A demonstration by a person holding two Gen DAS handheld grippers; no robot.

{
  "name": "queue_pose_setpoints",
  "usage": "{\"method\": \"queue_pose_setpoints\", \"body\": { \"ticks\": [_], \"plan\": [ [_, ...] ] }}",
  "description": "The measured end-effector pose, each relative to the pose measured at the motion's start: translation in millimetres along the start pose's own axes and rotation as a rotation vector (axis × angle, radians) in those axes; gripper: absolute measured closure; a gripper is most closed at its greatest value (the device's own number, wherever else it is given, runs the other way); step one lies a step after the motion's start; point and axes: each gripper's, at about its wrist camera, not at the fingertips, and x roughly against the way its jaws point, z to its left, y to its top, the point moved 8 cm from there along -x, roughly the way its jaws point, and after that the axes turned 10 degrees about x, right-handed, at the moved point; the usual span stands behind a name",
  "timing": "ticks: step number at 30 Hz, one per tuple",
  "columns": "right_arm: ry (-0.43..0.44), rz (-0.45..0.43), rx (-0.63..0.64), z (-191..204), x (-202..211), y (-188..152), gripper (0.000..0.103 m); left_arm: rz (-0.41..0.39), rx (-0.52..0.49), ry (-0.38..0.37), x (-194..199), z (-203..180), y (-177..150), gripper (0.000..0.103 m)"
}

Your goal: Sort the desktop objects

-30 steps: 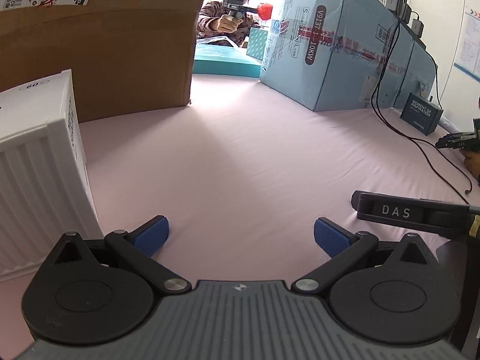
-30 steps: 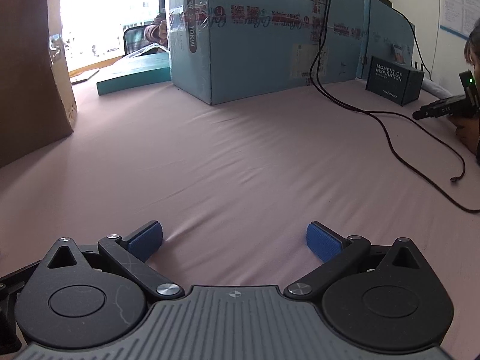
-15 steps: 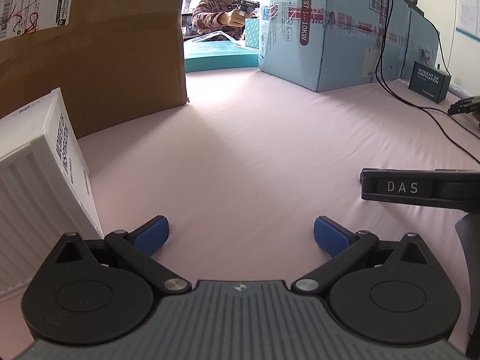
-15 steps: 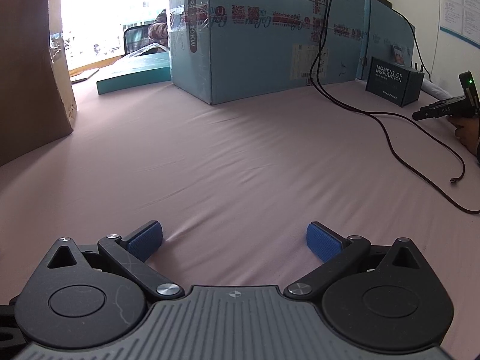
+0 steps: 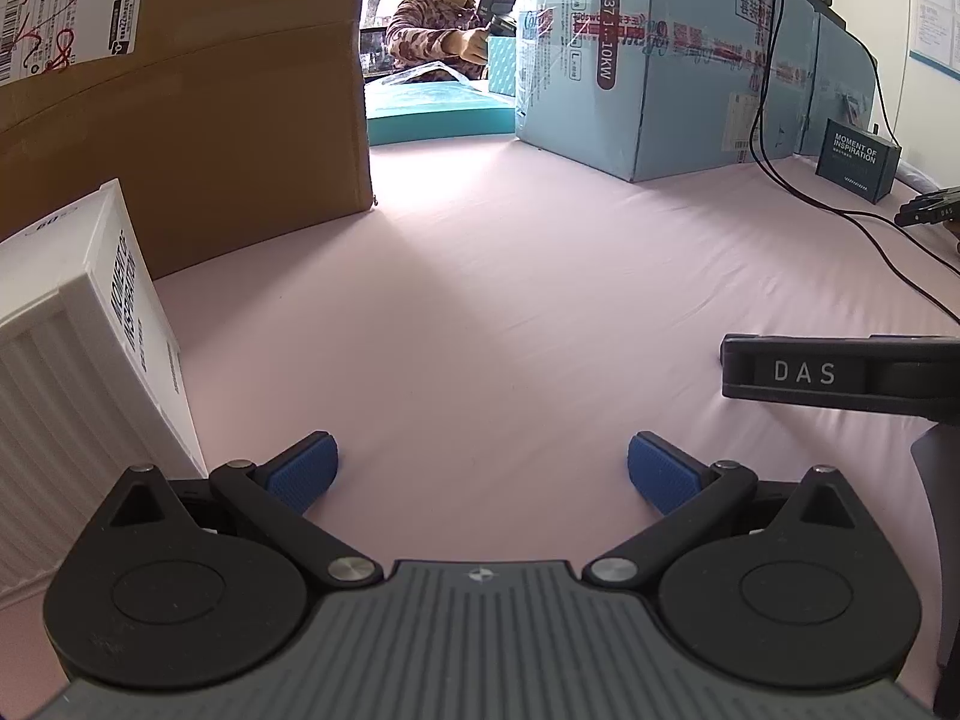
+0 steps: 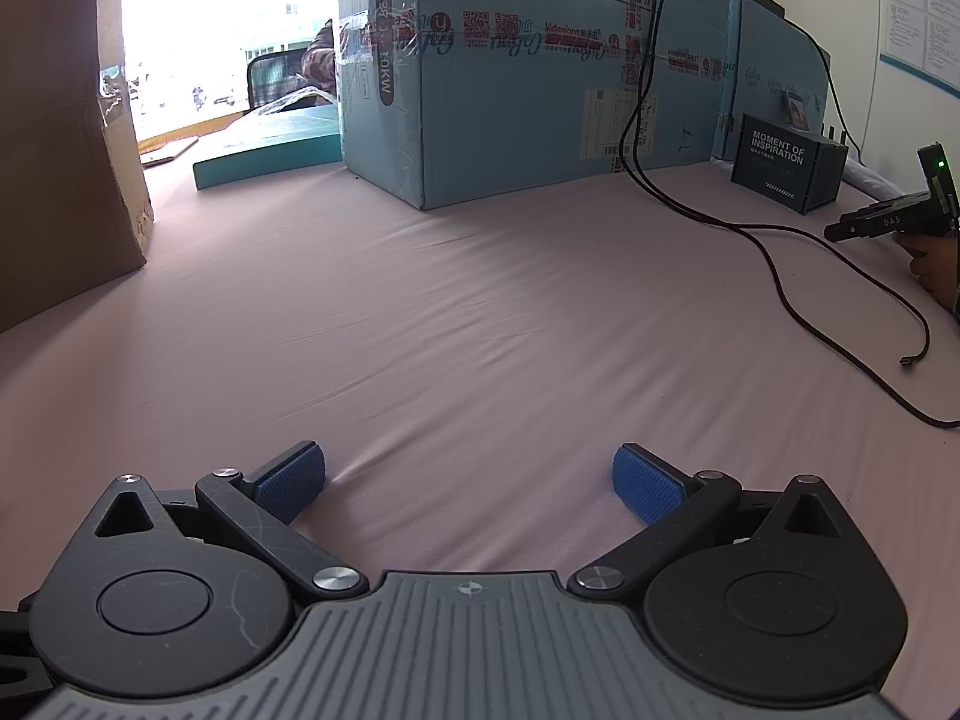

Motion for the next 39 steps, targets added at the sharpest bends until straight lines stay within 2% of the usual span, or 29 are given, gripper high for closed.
{"method": "queue_pose_setpoints", "body": {
  "ticks": [39],
  "plan": [
    [-0.005, 0.000, -0.001, -1.9, -0.9, -0.4, 0.000, 0.000, -0.001, -0.006, -1.9, -5.8, 0.5, 0.000]
  ]
}}
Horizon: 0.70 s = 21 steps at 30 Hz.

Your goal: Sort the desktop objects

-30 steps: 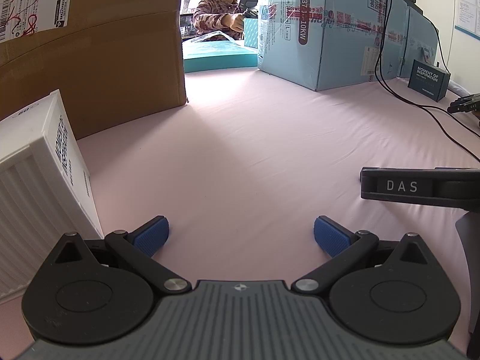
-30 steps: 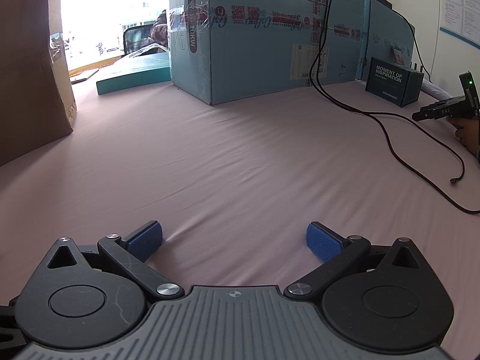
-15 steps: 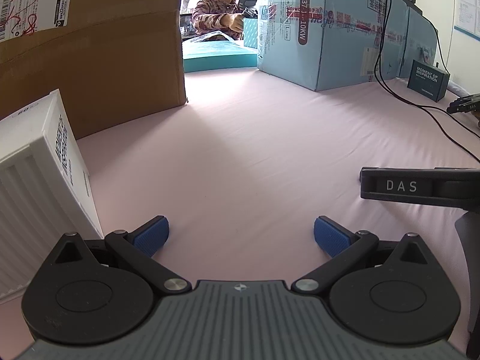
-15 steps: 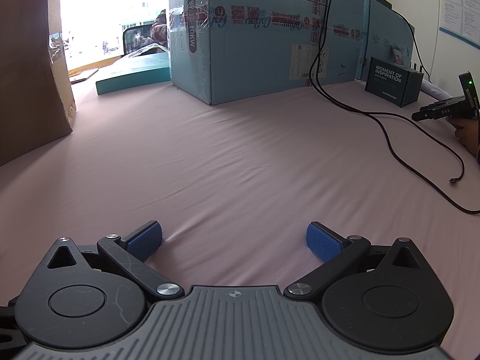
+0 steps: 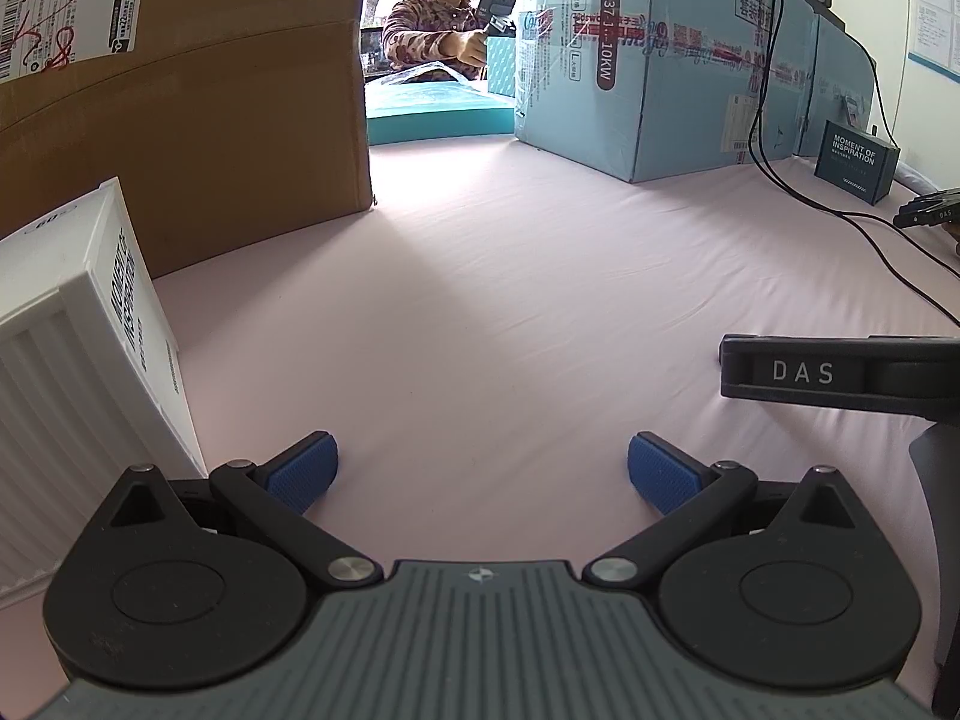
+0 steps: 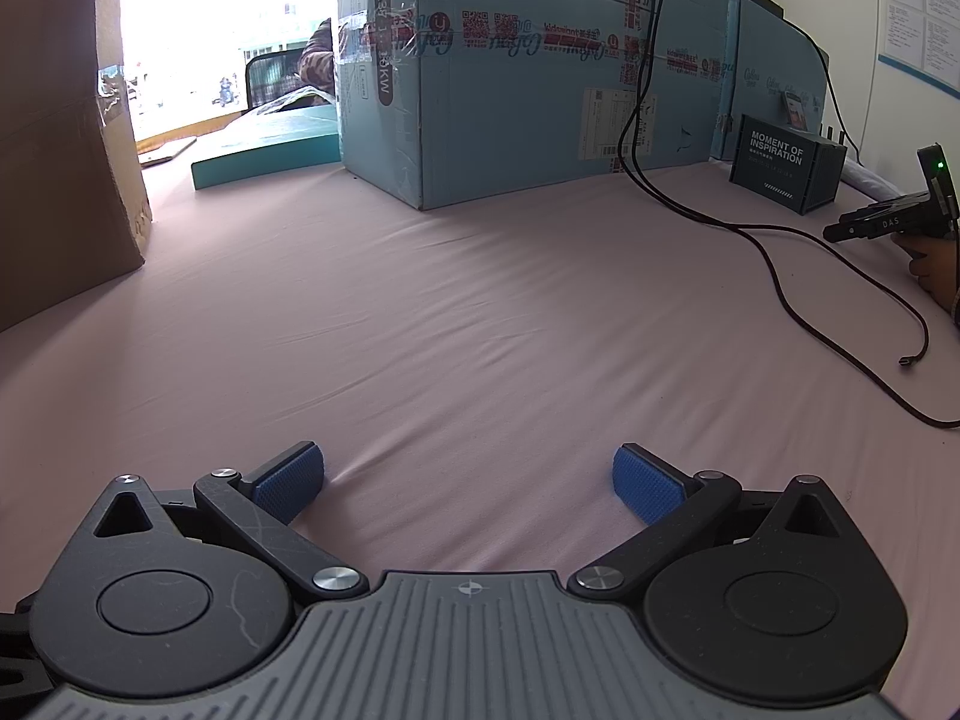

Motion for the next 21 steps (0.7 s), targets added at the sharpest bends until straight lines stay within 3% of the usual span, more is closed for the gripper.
{"method": "queue_pose_setpoints", "body": {
  "ticks": [21],
  "plan": [
    [-0.001, 0.000, 0.000, 0.1, 0.1, -0.6, 0.000, 0.000, 0.000, -0.005, -2.0, 4.7, 1.3, 0.000]
  ]
}}
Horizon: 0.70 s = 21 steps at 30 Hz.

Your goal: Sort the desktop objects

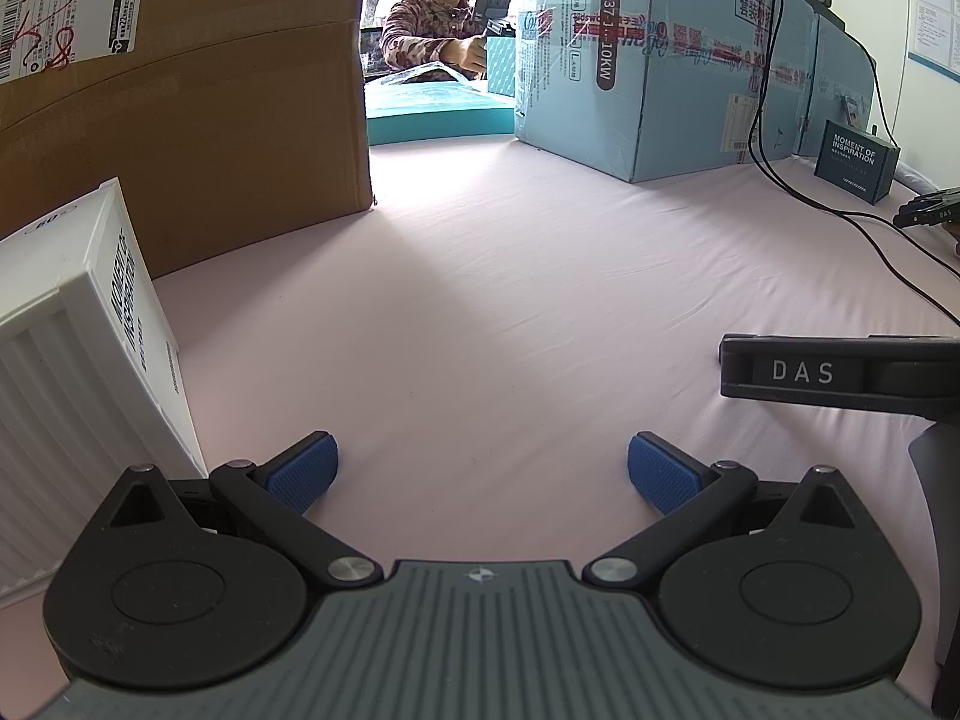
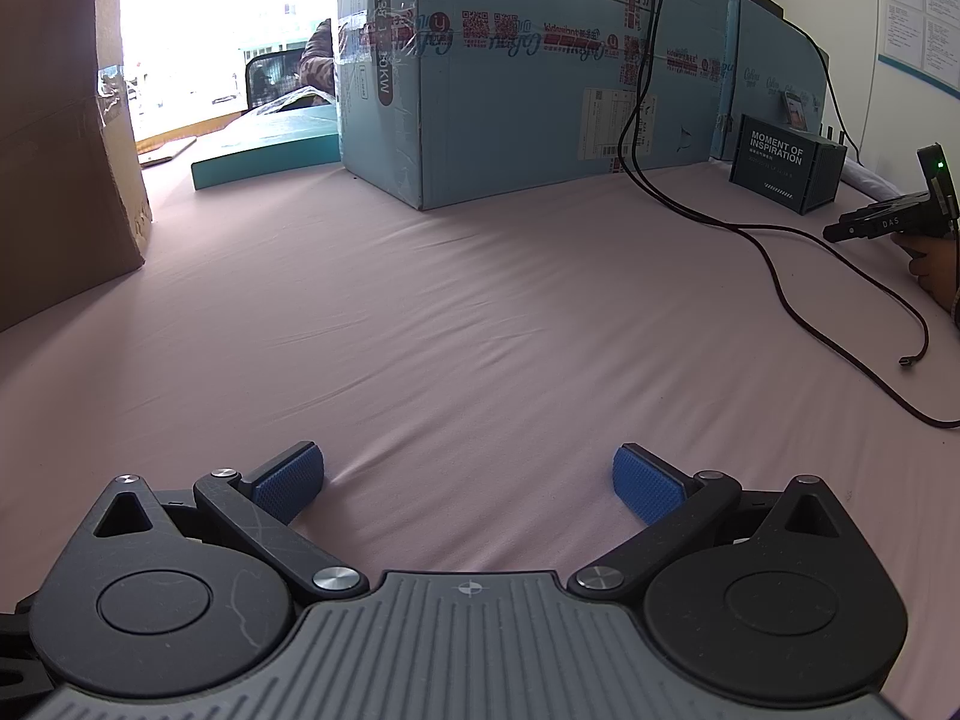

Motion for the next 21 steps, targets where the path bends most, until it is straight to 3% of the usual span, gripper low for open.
{"method": "queue_pose_setpoints", "body": {
  "ticks": [21],
  "plan": [
    [0.000, 0.000, -0.001, 0.3, 0.2, 0.1, 0.000, 0.000, -0.001, -0.002, -0.3, 1.7, -0.3, 0.000]
  ]
}}
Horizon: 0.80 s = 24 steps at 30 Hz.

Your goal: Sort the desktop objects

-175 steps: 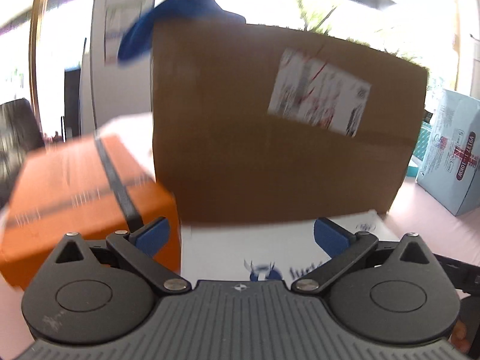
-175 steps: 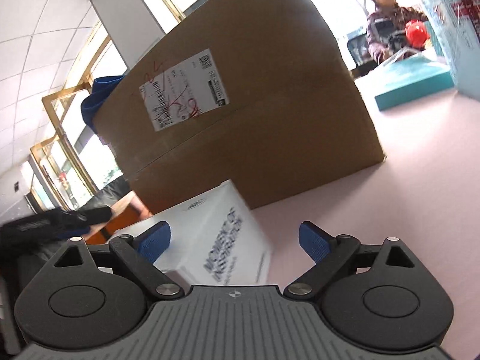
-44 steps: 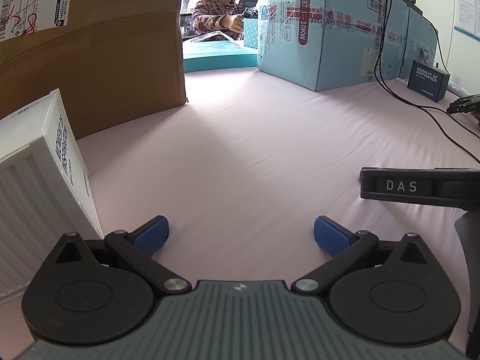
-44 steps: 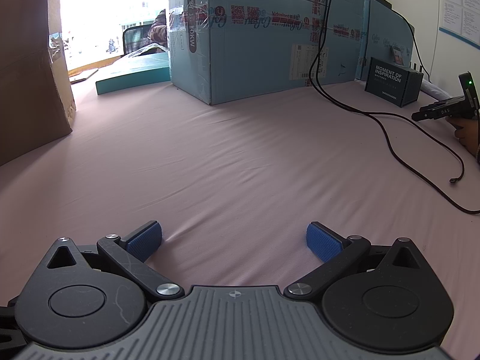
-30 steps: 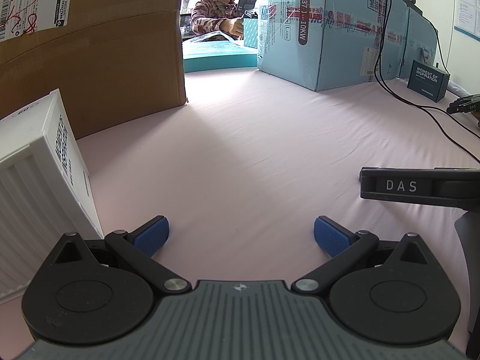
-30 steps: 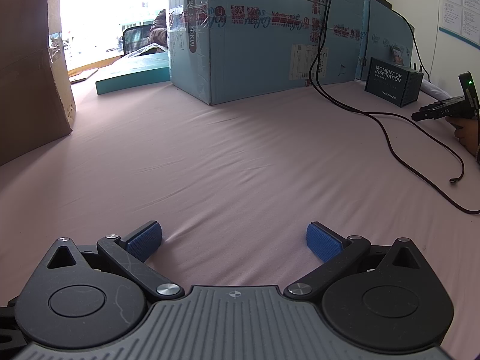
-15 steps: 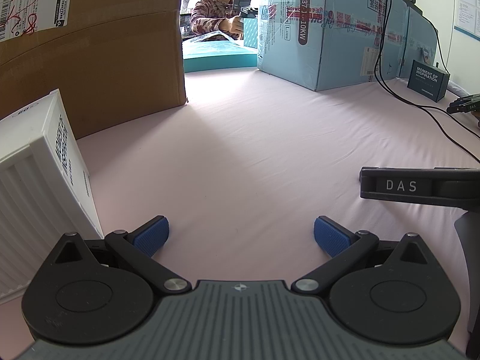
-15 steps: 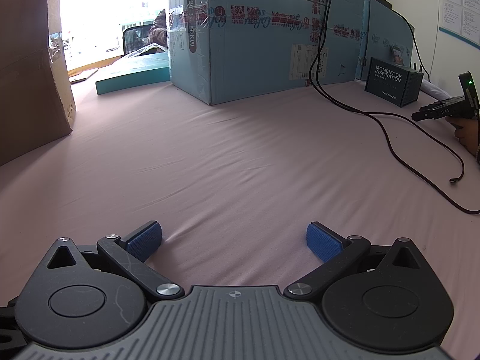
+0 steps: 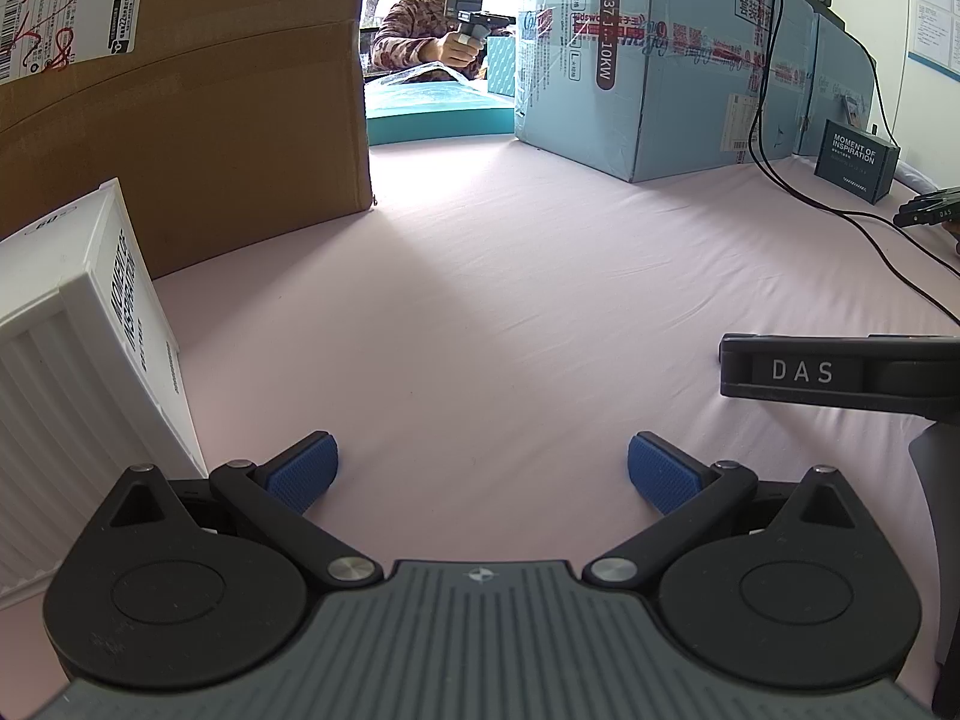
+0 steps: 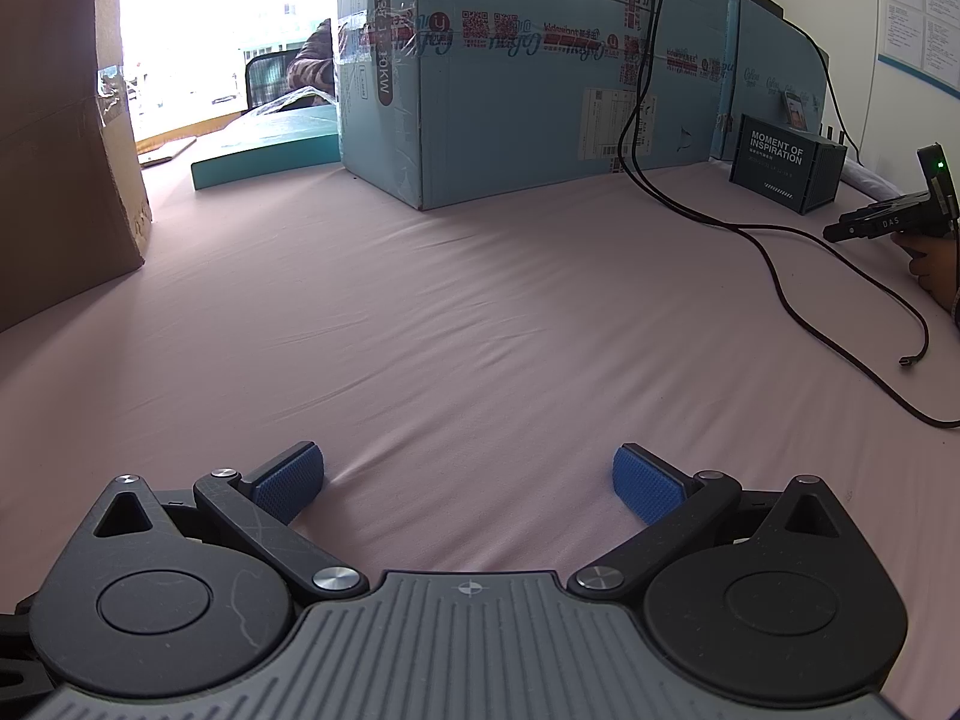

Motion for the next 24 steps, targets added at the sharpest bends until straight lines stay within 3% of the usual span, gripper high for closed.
{"method": "queue_pose_setpoints", "body": {
  "ticks": [24],
  "plan": [
    [0.000, 0.000, 0.000, 0.1, 0.1, 0.3, 0.000, 0.000, -0.001, 0.001, 1.1, -0.5, -0.3, 0.000]
  ]
}}
